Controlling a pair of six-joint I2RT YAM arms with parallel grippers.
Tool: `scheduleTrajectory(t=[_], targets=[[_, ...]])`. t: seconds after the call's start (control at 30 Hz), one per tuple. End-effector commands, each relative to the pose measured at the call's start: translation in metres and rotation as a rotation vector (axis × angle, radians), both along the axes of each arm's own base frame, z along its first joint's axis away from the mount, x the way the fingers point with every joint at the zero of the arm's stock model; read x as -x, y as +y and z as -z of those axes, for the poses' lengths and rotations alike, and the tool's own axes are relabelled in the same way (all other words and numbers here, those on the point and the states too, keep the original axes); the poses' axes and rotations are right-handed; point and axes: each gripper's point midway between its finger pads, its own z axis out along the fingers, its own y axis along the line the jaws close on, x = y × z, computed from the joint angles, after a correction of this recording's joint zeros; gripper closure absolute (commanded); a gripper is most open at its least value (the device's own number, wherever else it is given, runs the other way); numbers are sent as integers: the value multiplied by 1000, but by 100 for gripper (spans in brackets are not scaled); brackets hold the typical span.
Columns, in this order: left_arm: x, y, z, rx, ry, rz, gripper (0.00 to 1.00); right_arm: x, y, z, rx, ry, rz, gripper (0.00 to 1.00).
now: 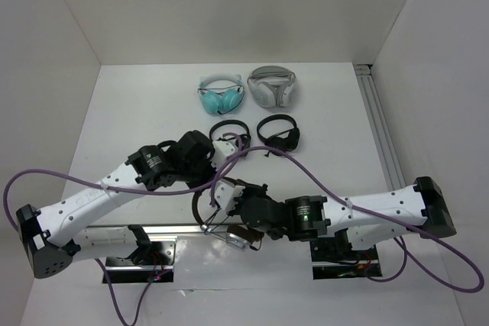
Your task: Wrap the headphones
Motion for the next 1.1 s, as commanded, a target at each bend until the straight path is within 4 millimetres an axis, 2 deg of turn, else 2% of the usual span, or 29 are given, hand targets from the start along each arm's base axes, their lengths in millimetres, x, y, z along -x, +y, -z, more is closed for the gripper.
scheduleTrajectory(t=[0.0,0.1,0.33,0.43,0.5,0.63,1.07], targets=[[14,-10,-15,86,12,71,100,-4,-2,-6,-39,-26,29,82],[18,-13,-27,126,0,98,100,-1,-1,-3,-38,-21,4,78],[21,-7,-32,105,8,90,100,-4,1,-3,-49,-9,-4,76],[17,-3,-34,91,-8,63,100,-15,-8,1,-27,-32,62,75],[16,0,-33,78,-9,44,100,-21,-12,10,7,-43,94,73],[16,0,-33,78,-9,44,100,-32,-16,10,-1,-39,126,71],[14,11,-45,75,-43,0,100,-48,-21,24,3,-8,160,67]])
